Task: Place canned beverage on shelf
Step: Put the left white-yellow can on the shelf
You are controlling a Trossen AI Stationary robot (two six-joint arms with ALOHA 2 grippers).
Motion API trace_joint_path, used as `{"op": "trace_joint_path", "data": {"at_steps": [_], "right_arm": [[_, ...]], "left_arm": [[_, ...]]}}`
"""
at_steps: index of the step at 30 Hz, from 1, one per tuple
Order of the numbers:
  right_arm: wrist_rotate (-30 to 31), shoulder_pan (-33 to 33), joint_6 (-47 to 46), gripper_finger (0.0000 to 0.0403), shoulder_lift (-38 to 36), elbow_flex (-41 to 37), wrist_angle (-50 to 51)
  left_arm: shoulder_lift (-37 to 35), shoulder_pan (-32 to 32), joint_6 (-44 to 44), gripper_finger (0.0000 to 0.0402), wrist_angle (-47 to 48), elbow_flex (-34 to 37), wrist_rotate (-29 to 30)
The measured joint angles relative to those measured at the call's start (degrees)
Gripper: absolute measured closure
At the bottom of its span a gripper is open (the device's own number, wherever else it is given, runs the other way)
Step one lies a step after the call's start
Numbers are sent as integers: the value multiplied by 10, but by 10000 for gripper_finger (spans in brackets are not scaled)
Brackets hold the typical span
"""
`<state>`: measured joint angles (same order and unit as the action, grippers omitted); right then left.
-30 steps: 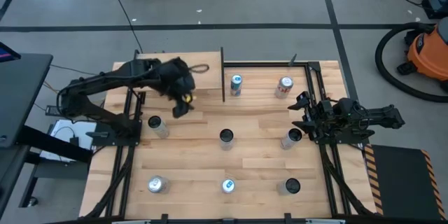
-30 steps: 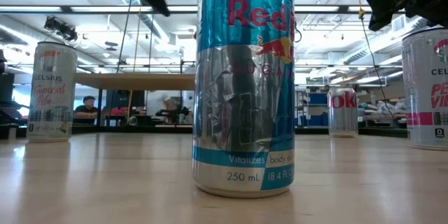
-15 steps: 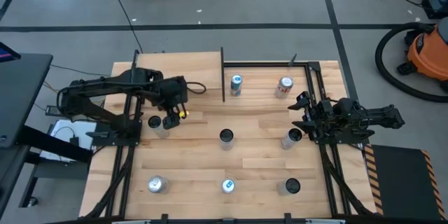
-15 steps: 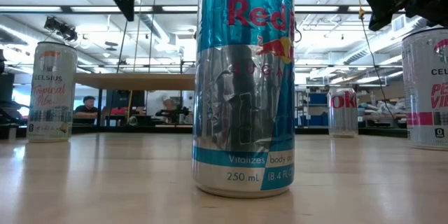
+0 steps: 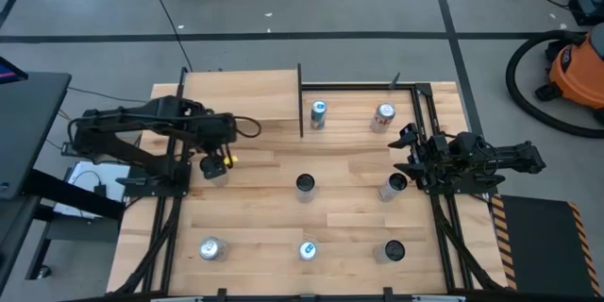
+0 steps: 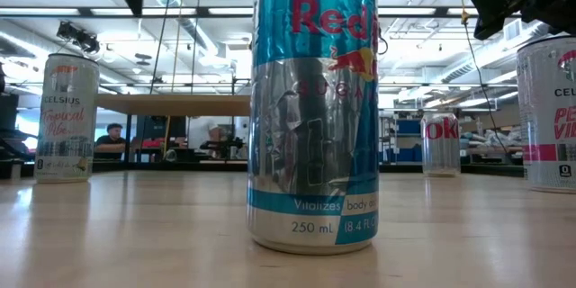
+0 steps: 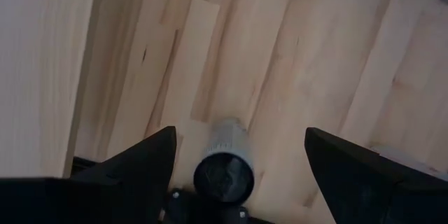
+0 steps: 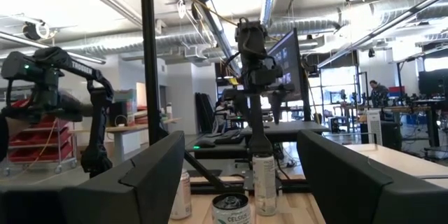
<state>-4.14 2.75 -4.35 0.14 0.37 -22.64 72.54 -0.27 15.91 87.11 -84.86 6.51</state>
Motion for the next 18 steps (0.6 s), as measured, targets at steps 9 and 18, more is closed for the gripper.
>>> {"op": "trace_joint_path", "data": {"at_steps": [9,18], "right_arm": [[0,0,0,117,0,0,0],[0,0,0,117,0,0,0]], "left_arm": [[-63,1,8,83,8,0,34],[-92,1,34,83,5,8,49]]}}
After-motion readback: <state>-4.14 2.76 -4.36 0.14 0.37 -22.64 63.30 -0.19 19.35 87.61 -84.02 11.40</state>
